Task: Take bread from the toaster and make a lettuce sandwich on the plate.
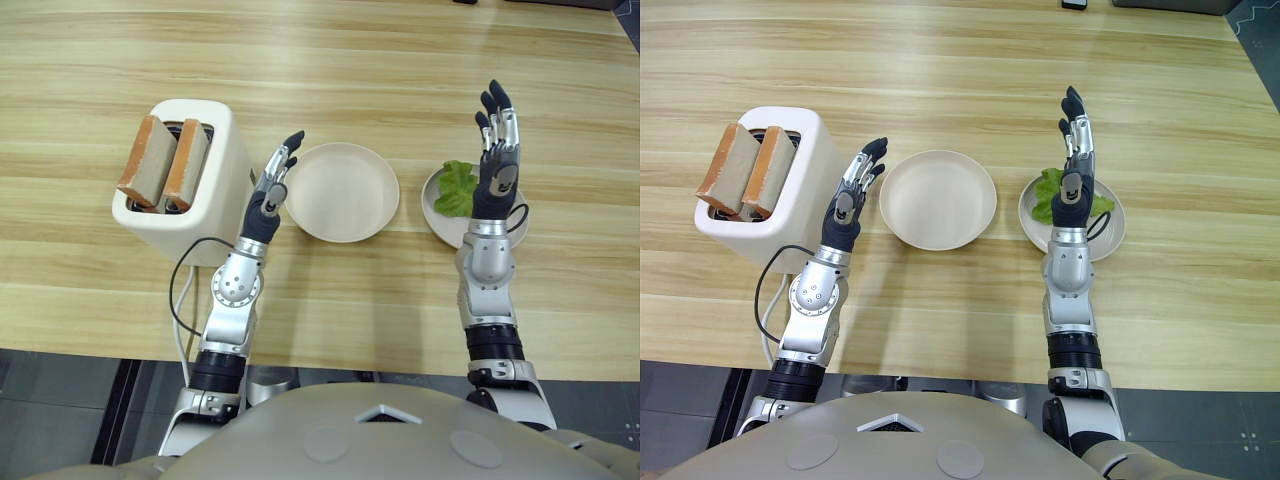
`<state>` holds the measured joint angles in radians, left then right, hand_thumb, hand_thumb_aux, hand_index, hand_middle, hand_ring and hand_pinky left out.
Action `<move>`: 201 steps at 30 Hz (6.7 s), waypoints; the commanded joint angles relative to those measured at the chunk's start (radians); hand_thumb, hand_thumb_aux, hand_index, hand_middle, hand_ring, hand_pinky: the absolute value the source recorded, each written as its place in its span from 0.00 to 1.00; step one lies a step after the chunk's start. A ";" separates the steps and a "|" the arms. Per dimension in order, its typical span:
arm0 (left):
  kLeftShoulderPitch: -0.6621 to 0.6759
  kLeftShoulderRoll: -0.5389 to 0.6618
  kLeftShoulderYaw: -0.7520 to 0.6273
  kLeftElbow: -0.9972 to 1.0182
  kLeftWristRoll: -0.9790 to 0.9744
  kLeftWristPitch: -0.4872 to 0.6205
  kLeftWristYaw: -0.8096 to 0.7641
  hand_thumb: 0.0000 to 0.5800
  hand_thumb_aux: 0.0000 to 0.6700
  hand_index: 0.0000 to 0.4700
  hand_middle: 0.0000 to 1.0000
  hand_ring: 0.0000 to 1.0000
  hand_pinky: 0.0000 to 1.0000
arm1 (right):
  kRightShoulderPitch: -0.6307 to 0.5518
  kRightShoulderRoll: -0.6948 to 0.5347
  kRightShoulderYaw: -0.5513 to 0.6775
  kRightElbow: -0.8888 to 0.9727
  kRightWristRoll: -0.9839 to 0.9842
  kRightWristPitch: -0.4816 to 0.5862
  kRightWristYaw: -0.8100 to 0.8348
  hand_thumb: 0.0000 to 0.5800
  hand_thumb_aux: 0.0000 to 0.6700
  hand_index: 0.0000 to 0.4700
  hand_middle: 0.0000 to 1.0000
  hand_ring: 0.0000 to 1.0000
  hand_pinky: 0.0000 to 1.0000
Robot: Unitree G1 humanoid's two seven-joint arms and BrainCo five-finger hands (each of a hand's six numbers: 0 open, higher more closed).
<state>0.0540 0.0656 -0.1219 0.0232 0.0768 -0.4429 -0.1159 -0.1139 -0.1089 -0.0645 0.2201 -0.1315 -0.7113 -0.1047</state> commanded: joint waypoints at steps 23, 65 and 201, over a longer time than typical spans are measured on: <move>-0.094 0.286 0.428 -0.561 -0.105 0.225 0.016 0.00 0.00 0.00 0.00 0.00 0.00 | 0.009 0.015 0.036 -0.015 -0.045 -0.076 -0.002 0.00 0.00 0.00 0.00 0.00 0.00; 0.055 0.672 0.497 -0.165 0.289 0.337 -0.023 1.00 1.00 0.98 0.00 0.00 0.00 | -0.002 0.020 0.042 0.010 -0.054 -0.100 -0.005 0.00 0.00 0.00 0.00 0.00 0.00; -0.210 0.097 0.183 -0.202 0.242 0.104 0.339 0.00 0.00 0.00 0.00 0.00 0.00 | -0.585 -0.393 0.724 0.662 -0.908 0.197 -0.586 1.00 1.00 0.98 0.00 0.00 0.00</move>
<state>-0.1683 0.1529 0.0481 -0.1504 0.3369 -0.3564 0.2377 -0.6671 -0.5396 0.6183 0.8277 -1.0051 -0.5225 -0.6860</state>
